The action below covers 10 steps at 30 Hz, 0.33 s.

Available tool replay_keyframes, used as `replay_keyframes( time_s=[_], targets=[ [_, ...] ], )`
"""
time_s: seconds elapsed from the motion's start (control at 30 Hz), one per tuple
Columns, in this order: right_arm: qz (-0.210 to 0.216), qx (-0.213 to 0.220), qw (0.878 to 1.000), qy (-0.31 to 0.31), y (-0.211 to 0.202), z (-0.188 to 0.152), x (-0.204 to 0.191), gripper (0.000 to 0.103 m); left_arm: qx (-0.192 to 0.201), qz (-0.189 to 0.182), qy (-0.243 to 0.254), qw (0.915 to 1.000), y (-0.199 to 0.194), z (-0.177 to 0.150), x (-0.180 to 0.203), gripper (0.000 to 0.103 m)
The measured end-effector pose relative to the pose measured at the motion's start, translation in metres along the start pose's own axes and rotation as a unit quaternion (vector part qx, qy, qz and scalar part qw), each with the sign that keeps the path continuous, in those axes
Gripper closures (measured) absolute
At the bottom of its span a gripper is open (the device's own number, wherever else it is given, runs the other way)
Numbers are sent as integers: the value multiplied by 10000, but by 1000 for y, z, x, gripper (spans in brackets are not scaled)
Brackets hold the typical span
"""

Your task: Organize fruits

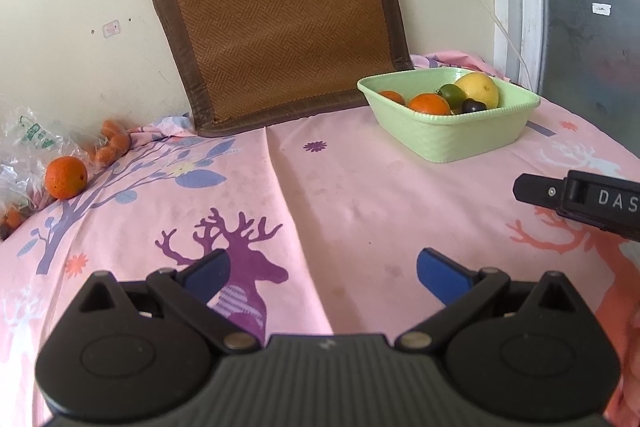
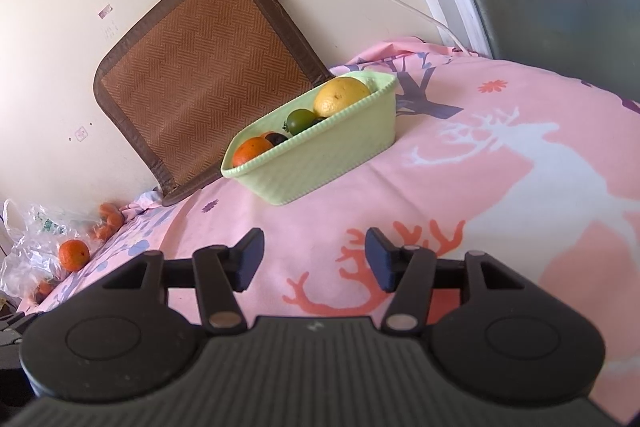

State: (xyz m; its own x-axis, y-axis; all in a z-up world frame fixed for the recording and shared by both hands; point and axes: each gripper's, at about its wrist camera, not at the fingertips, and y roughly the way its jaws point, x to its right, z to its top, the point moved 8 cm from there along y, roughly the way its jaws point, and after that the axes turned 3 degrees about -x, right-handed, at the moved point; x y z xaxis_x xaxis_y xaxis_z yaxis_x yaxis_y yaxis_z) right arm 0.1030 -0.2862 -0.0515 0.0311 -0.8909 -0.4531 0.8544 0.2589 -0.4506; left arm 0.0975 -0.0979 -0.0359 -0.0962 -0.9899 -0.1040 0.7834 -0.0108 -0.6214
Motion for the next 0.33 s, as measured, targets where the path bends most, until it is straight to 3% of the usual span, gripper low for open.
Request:
replay_keyframes(
  time_s=[0.23, 0.33],
  targets=[
    [52, 21, 10000, -14, 0, 0, 0, 44, 71, 5, 97, 9999, -3, 0, 4, 0],
    [63, 36, 10000, -63, 0, 1, 0, 44, 92, -161, 96, 9998, -5, 2, 7, 0]
  ],
)
